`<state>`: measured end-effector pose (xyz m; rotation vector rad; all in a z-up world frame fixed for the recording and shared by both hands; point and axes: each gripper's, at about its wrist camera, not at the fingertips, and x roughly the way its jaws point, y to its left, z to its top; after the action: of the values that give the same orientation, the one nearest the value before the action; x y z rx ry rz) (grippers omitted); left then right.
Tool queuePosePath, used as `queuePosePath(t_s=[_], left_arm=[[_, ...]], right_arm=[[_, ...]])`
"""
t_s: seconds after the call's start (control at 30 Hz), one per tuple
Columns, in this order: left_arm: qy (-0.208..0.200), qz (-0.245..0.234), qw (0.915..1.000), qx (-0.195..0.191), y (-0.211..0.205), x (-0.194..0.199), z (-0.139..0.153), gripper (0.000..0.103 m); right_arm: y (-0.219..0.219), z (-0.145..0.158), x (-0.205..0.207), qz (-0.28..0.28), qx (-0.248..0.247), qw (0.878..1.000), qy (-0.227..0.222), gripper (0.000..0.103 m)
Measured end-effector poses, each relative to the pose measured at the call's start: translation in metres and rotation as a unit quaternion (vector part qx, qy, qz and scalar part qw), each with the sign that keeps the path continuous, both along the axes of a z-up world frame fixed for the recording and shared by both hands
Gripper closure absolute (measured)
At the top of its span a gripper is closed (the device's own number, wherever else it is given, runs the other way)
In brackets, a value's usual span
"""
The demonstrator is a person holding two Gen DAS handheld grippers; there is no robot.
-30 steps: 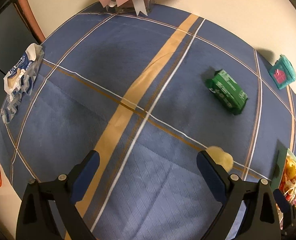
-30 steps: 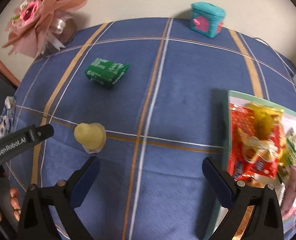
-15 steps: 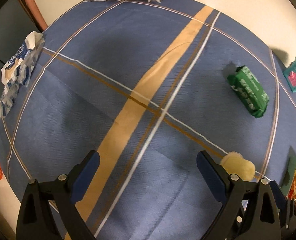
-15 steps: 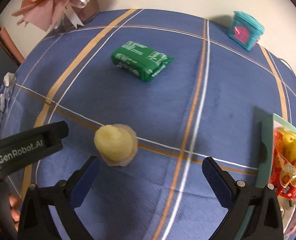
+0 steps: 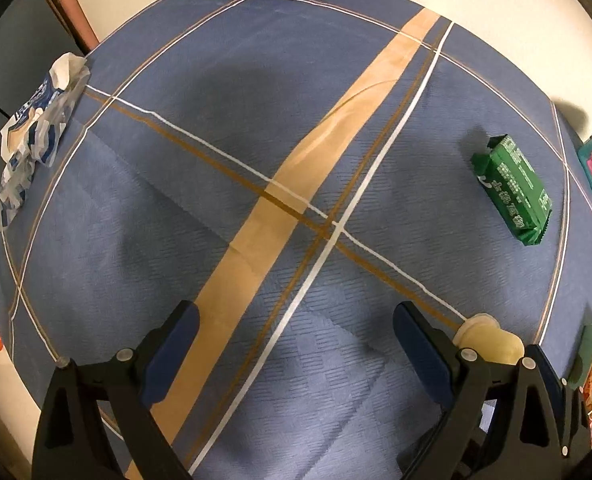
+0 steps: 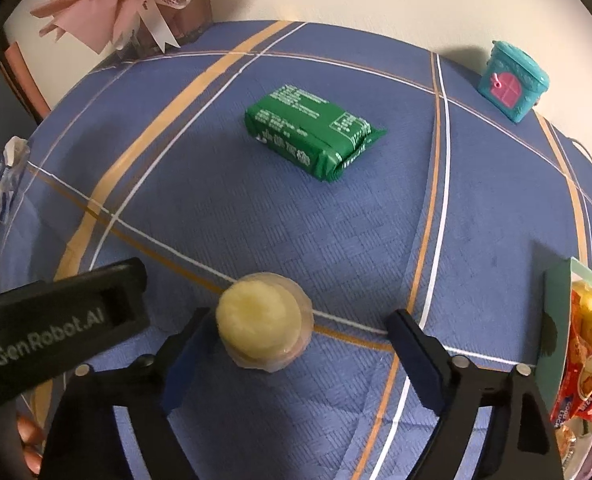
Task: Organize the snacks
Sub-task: 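Grasp the yellow jelly cup with the right tool while the left grasps the green packet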
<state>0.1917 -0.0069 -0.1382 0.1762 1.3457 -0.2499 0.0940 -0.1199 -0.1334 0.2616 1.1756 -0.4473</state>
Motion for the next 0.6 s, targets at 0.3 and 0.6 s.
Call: queuePosePath(t_s=[0.3, 0.6], left_arm=[[-0.005, -0.012, 0.9999, -0.001, -0.009, -0.002, 0.001, 0.005], [-0.008, -0.019, 0.9998, -0.007, -0.017, -0.011, 0.005, 0.005]], right_arm=[[-0.021, 0.011, 0.002, -0.014, 0.0, 1.0, -0.005, 0.053], [-0.03, 0.01, -0.009, -0.021, 0.013, 1.0, -0.004, 0.054]])
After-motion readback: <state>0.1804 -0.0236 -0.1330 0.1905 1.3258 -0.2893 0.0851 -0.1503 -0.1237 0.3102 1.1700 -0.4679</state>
